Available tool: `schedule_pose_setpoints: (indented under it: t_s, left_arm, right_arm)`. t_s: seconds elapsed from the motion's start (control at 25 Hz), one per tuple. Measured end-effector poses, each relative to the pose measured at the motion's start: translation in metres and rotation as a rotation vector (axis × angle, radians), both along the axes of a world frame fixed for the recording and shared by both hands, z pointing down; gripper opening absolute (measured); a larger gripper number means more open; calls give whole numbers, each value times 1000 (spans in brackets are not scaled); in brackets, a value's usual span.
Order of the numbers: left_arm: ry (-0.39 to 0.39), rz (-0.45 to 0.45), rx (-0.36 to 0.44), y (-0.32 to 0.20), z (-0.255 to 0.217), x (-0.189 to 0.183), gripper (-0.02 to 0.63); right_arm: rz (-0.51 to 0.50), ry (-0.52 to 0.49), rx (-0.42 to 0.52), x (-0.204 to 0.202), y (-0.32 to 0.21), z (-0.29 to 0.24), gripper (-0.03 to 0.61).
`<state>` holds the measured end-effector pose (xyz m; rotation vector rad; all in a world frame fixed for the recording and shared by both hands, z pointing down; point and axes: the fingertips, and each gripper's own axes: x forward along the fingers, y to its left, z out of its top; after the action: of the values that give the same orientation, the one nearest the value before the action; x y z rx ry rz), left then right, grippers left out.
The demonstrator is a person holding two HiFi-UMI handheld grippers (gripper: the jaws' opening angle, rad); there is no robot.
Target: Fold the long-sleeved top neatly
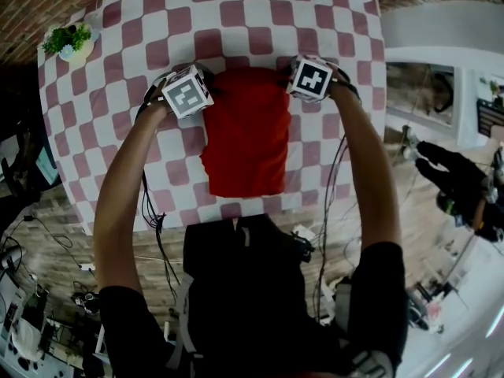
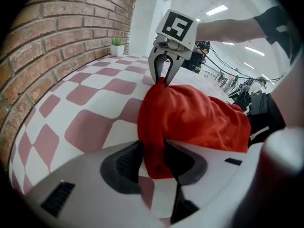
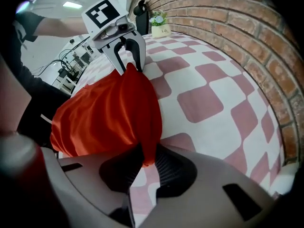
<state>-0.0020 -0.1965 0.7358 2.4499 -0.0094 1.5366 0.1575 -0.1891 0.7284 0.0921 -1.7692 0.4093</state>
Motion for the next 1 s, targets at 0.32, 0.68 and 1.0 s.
schedule_pose_setpoints:
  t_s: [0.32,0.68,1.0]
  left_arm:
    - [17,-11,2,6,-6,-5,80]
    - [65,-103,266,-31,-38,0,75]
    - [83,-98,445,-41,-81,3,74]
  right_arm:
    - [38,6,54,4,-8,-9,64]
    - [49,69,303,14,-46,-44,61]
    - [95,40,446,19,-44,-94,58]
